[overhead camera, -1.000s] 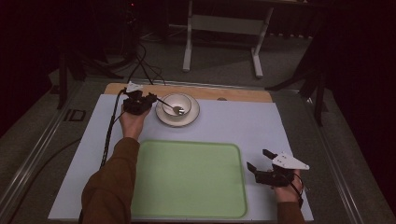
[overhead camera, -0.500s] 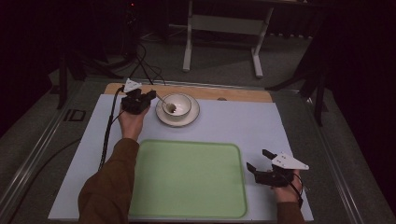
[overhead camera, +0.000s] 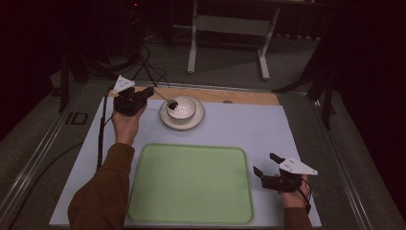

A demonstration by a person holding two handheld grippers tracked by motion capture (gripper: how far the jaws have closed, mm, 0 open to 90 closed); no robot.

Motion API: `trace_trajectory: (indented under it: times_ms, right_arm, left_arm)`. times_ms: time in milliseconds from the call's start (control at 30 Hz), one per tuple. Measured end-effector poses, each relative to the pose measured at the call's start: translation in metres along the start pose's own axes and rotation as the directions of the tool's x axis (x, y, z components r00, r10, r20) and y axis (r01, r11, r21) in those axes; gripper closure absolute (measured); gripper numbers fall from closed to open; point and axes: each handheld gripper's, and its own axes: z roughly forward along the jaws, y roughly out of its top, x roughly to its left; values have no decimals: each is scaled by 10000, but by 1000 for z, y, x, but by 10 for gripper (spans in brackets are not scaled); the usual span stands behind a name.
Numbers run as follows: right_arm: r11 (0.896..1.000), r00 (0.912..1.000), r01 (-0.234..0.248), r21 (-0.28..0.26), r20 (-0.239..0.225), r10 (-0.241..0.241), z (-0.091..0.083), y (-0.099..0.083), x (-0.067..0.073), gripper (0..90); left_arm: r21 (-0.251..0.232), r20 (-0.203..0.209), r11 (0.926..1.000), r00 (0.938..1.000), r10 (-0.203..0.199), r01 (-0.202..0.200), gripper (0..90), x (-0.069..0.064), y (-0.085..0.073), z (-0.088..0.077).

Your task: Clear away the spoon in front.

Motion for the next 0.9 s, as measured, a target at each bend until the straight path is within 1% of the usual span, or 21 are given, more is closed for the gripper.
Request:
trace_trajectory:
  times_ms: [67, 133, 200, 233, 300, 433, 467, 500, 600, 633, 667, 700, 867, 900]
  right_arm:
    - [10000, 10000, 1, 0, 2, -1, 0, 0, 0, 165]
    - [10000, 10000, 10, -2, 14, -10, 0, 0, 0, 165]
    - [10000, 10000, 14, -2, 15, -14, 0, 0, 0, 165]
    - [10000, 10000, 16, -11, 21, -16, 0, 0, 0, 165]
    - [10000, 10000, 21, -17, 20, -21, 0, 0, 0, 165]
    - [10000, 10000, 4, -34, 20, -4, 0, 0, 1, 165]
    - [10000, 10000, 5, -38, 20, -4, -1, 0, 1, 165]
    - [10000, 10000, 13, -61, 24, -13, -1, 0, 1, 165]
    - [10000, 10000, 5, -63, 29, -5, -1, 0, 1, 165]
    - [10000, 10000, 7, -71, 30, -7, -1, 0, 1, 165]
    - [10000, 10000, 7, -71, 30, -7, -1, 0, 1, 165]
    - [10000, 10000, 3, -78, 25, -3, -1, 0, 1, 165]
    - [10000, 10000, -4, -87, 38, 4, -1, 1, 1, 165]
    - [10000, 10000, -8, -93, 41, 8, -1, 1, 1, 165]
  left_arm:
    - [-5, 15, 10000, 10000, 46, -46, 897, -1, 1, -2]
    - [4, 104, 9998, 9998, 179, -179, 897, -2, 4, -9]
    - [4, 104, 9998, 9998, 179, -179, 897, -2, 4, -9]
    - [85, 192, 9994, 9992, 347, -348, 897, -4, 6, -16]
    - [175, 259, 9987, 9985, 482, -486, 897, -5, 7, -20]
    - [349, 374, 9975, 9975, 606, -620, 897, -8, 9, -25]
    - [410, 405, 9968, 9969, 672, -689, 897, -9, 9, -27]
    - [579, 434, 9947, 9956, 827, -851, 896, -10, 9, -30]
    - [637, 455, 9938, 9950, 887, -916, 897, -11, 9, -31]
    - [768, 532, 9910, 9930, 1059, -1098, 896, -14, 10, -37]
    - [768, 532, 9910, 9930, 1059, -1098, 896, -14, 10, -37]
    - [862, 562, 9891, 9918, 1149, -1194, 896, -15, 9, -41]
    - [961, 622, 9871, 9905, 1223, -1279, 896, -17, 8, -49]
    - [1063, 628, 9851, 9897, 1289, -1351, 896, -18, 8, -52]
